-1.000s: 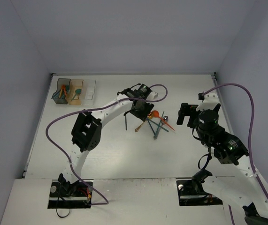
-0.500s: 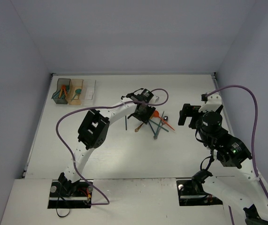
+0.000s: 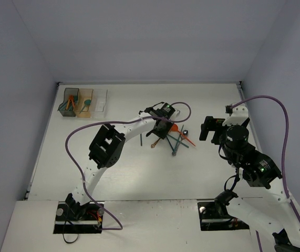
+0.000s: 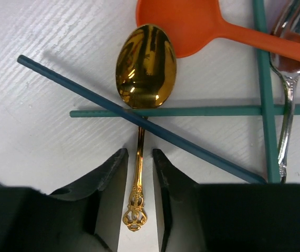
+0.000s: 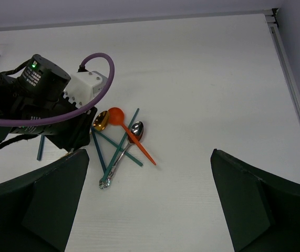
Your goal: Sort the eating utensils into containers
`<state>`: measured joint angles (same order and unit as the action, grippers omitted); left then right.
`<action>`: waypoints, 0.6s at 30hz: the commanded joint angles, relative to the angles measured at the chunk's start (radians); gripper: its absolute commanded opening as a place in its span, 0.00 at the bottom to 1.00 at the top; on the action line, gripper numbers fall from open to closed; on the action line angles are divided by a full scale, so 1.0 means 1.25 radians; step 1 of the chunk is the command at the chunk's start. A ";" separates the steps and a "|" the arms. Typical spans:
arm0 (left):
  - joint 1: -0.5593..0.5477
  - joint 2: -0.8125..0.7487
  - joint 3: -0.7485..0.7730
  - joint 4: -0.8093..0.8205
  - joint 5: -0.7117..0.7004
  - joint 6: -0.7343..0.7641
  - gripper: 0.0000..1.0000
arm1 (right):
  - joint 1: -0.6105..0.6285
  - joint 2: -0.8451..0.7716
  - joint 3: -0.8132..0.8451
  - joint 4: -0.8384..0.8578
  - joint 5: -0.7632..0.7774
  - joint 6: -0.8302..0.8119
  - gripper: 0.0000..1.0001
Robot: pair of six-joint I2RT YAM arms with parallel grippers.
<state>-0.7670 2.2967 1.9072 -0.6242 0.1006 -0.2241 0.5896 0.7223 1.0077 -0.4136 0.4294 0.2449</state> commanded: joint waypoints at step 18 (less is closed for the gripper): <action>0.064 -0.082 -0.118 -0.034 -0.159 -0.006 0.00 | -0.003 -0.016 0.004 0.031 0.012 0.010 1.00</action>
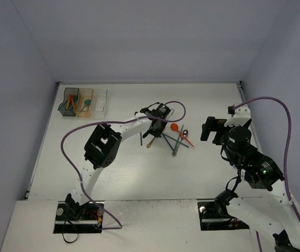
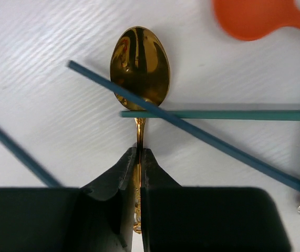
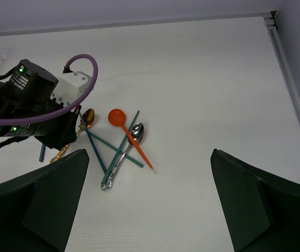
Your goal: Sort the eating utensils into containers
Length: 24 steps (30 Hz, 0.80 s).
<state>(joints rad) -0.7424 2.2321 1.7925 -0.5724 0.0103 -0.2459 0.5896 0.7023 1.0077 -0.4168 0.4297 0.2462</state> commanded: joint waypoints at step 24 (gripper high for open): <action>0.237 -0.253 0.016 -0.129 -0.137 0.031 0.00 | -0.003 -0.010 0.005 0.030 0.024 0.005 1.00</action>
<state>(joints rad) -0.5315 2.0664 1.7682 -0.7083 -0.1743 -0.2349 0.5896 0.6823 1.0077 -0.4248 0.4305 0.2458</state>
